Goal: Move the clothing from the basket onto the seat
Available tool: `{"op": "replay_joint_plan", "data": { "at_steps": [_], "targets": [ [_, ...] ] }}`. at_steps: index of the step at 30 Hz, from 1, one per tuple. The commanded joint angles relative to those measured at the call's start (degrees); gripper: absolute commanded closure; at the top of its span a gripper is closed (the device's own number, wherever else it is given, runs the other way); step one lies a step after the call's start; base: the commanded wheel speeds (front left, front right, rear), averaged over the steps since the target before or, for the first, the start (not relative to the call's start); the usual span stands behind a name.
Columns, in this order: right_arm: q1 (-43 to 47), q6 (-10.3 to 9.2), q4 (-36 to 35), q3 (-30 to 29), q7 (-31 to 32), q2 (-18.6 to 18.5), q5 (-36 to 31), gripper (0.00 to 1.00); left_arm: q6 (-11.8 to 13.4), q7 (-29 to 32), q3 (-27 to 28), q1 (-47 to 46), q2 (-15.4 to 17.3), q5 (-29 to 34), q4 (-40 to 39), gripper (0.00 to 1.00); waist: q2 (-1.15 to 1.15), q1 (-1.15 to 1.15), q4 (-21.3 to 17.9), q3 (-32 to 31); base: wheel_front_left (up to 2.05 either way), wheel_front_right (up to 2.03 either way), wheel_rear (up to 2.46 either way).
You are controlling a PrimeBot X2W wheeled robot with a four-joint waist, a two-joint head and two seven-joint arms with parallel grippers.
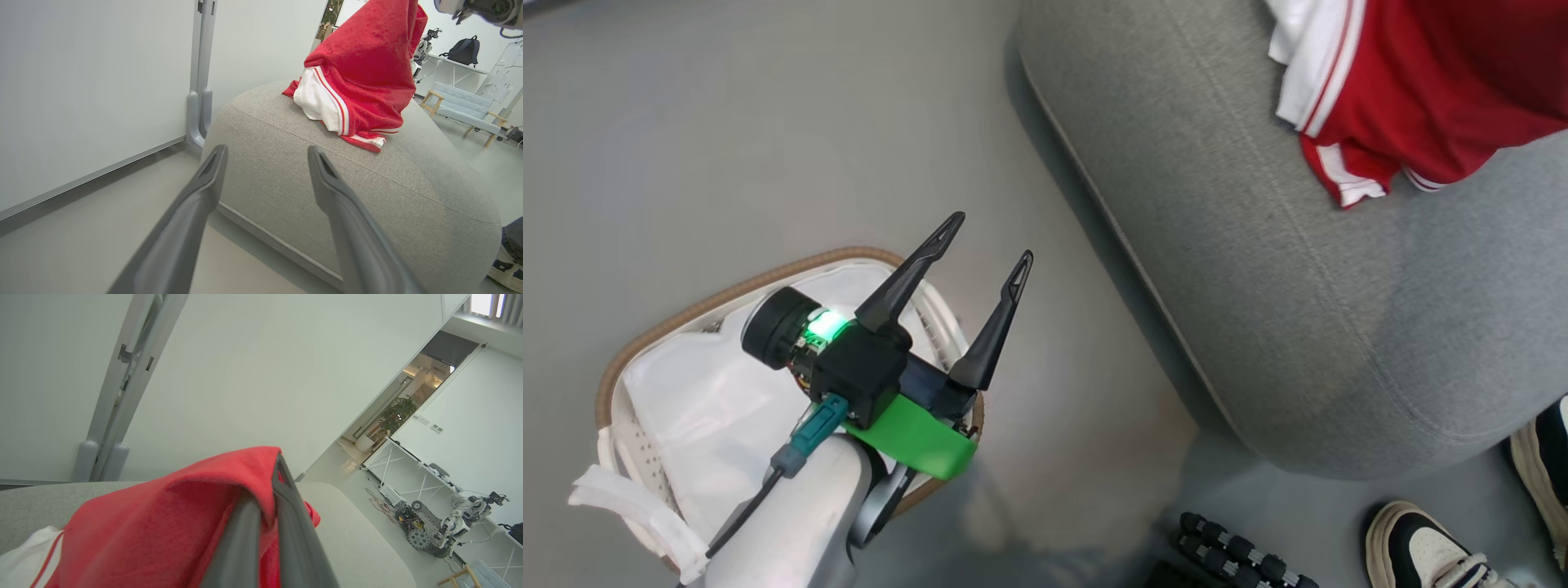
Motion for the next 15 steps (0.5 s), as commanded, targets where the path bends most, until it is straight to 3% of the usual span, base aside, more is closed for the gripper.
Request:
{"op": "replay_joint_plan", "data": {
  "at_steps": [1,10,11,12,13,15],
  "targets": [
    [1.7,-0.08,0.9,-1.0,0.0,0.8,0.1,1.0,-0.2,0.1,0.3,-1.0,0.8,-0.1,0.2,0.0,0.0,0.0,3.0,2.9,0.0,0.0,0.0],
    [13.8,-0.08,3.8,-6.7,0.0,6.7,1.3,0.99,-0.2,0.1,1.4,0.3,0.2,-0.8,2.1,0.0,0.0,0.0,3.5,0.8,0.0,0.0,0.0],
    [15.0,-0.08,3.2,-7.2,0.0,7.2,1.6,0.79,-0.2,0.1,1.6,0.6,0.0,-0.9,2.3,0.0,0.0,0.0,3.4,0.3,0.0,0.0,0.0],
    [16.4,-0.08,2.3,-7.4,0.0,7.8,1.9,0.1,-0.2,0.1,1.8,0.8,-0.3,-0.9,2.6,0.0,0.0,0.0,3.3,-0.4,0.0,0.0,0.0],
    [18.0,-0.08,1.5,-7.5,0.0,8.2,2.4,0.0,-0.2,0.1,1.9,1.0,-0.6,-0.9,2.8,0.0,0.0,0.0,3.2,-1.1,0.0,0.0,0.0],
    [20.9,-0.08,-0.1,-7.4,0.0,9.0,3.2,0.0,-0.2,0.1,2.3,1.5,-1.3,-1.0,3.4,0.0,0.0,0.0,3.1,-2.5,0.0,0.0,0.0]
  ]
}}
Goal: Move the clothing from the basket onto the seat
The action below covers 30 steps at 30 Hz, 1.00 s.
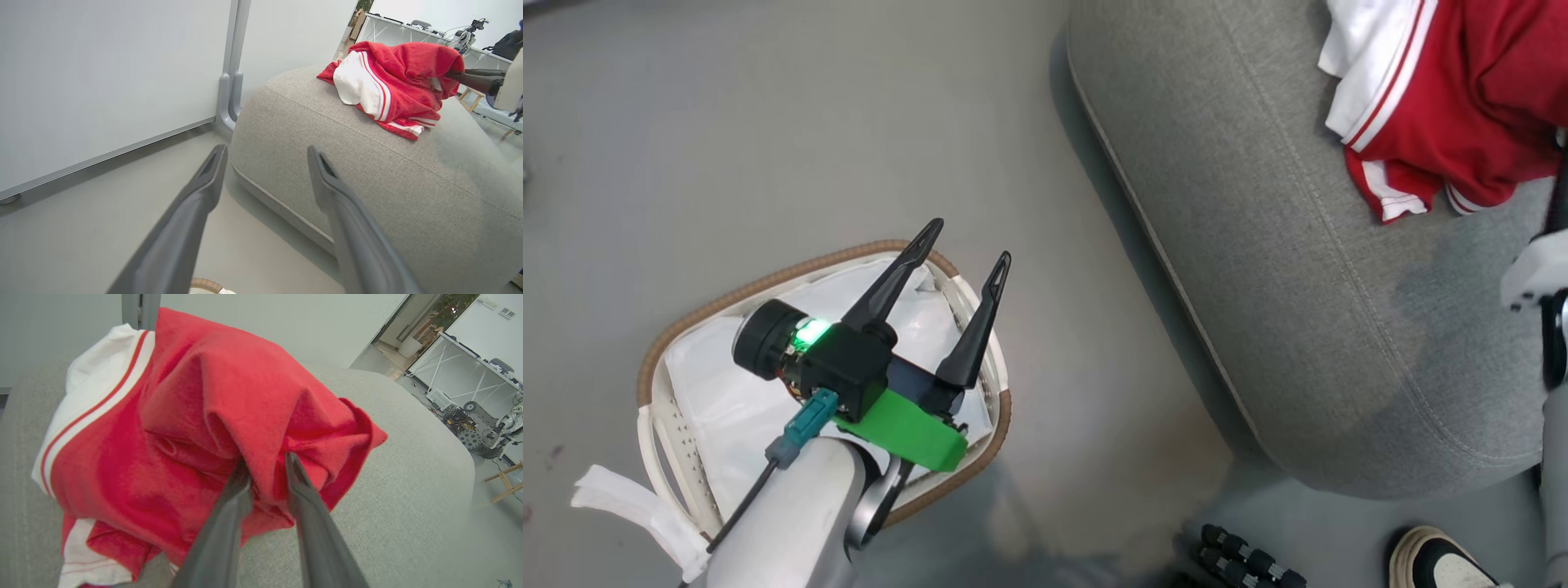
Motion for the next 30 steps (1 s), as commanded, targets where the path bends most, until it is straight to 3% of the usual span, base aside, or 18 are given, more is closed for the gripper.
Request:
{"op": "replay_joint_plan", "data": {
  "at_steps": [1,9,14,21,30],
  "targets": [
    [2.4,-0.08,-1.1,0.0,0.0,0.5,0.6,0.0,-0.2,0.0,0.2,1.0,-0.6,-0.4,0.4,0.0,0.0,0.0,-0.6,-2.9,0.0,0.0,0.0],
    [14.0,-0.08,-5.3,7.0,0.0,2.9,4.2,0.0,-0.2,0.0,1.6,3.3,-3.6,-0.2,0.2,0.0,0.0,0.0,1.7,-8.9,0.0,0.0,0.0],
    [18.7,-0.08,-9.4,16.3,0.0,4.3,7.6,0.0,-0.2,0.1,3.6,5.8,-4.8,0.5,-0.5,0.0,0.0,0.0,4.4,-12.2,0.0,0.0,0.0],
    [18.4,-0.07,-12.4,25.6,0.0,7.2,12.4,0.0,-0.2,0.1,8.2,9.1,-6.0,1.4,0.8,0.0,0.0,0.0,9.5,-15.2,0.0,0.0,0.0],
    [16.1,-0.08,-13.9,30.2,0.0,8.0,16.3,0.0,-0.2,0.1,15.8,12.0,-7.7,3.4,2.8,0.0,0.0,0.0,15.6,-18.4,0.0,0.0,0.0]
  ]
}}
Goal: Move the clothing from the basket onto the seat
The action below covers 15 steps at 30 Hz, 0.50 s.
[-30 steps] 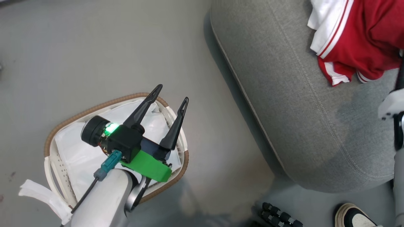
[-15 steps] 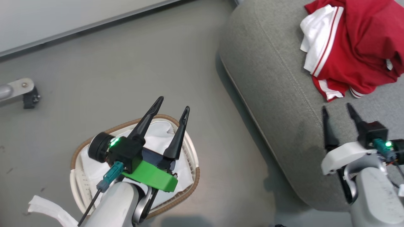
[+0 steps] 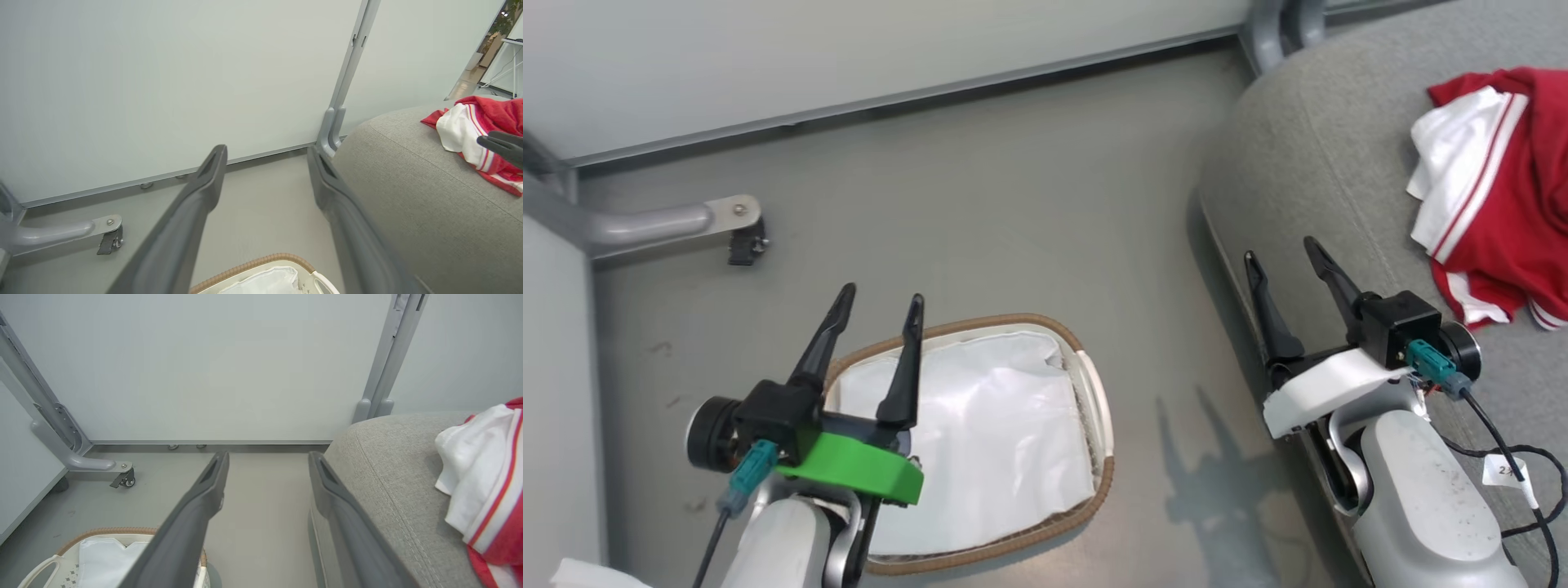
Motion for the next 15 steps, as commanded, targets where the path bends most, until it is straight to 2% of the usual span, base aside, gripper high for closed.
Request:
{"op": "replay_joint_plan", "data": {
  "at_steps": [1,7,15],
  "targets": [
    [0.1,-0.06,-0.2,0.6,0.0,-0.1,1.0,0.0,-0.2,0.0,1.5,1.3,-0.3,0.5,0.6,0.0,0.0,0.0,3.7,-3.0,0.0,0.0,0.0],
    [2.0,-0.06,-0.8,1.6,0.0,-0.1,2.5,0.0,-0.2,0.0,8.2,3.4,-1.9,3.1,4.1,0.0,0.0,0.0,6.2,-5.4,0.0,0.0,0.0],
    [6.0,-0.06,0.0,1.5,0.0,-0.2,2.8,0.0,0.0,0.0,15.3,7.5,-3.2,6.3,7.5,0.0,0.0,0.0,7.5,-9.1,0.0,0.0,0.0]
  ]
}}
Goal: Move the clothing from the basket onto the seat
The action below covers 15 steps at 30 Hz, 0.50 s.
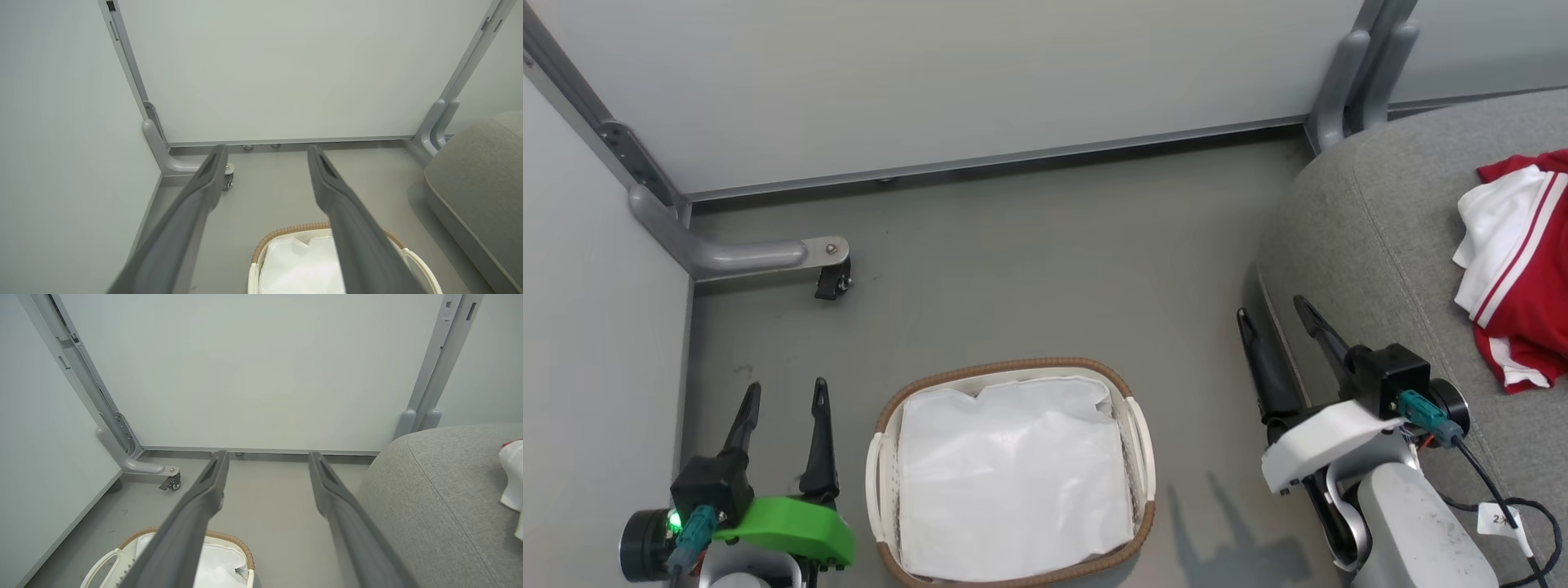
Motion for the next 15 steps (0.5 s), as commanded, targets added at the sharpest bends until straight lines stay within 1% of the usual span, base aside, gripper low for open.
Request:
{"op": "replay_joint_plan", "data": {
  "at_steps": [1,8,15],
  "targets": [
    [1.4,-0.08,0.1,-0.4,0.0,-0.3,0.4,0.0,0.0,0.1,0.7,1.1,-0.1,0.7,0.5,0.0,0.0,0.0,1.3,-2.1,0.0,0.0,0.0],
    [5.0,-0.07,0.9,-2.3,0.0,-0.2,0.9,0.0,0.6,0.1,2.8,4.0,-0.5,1.2,2.3,0.0,0.0,0.0,2.1,-4.0,0.0,0.0,0.0],
    [7.2,-0.07,1.3,-2.9,0.0,-0.3,1.2,0.0,0.2,0.1,2.6,5.6,-0.5,-3.5,4.6,0.0,0.0,0.0,2.5,-5.0,0.0,0.0,0.0]
  ]
}}
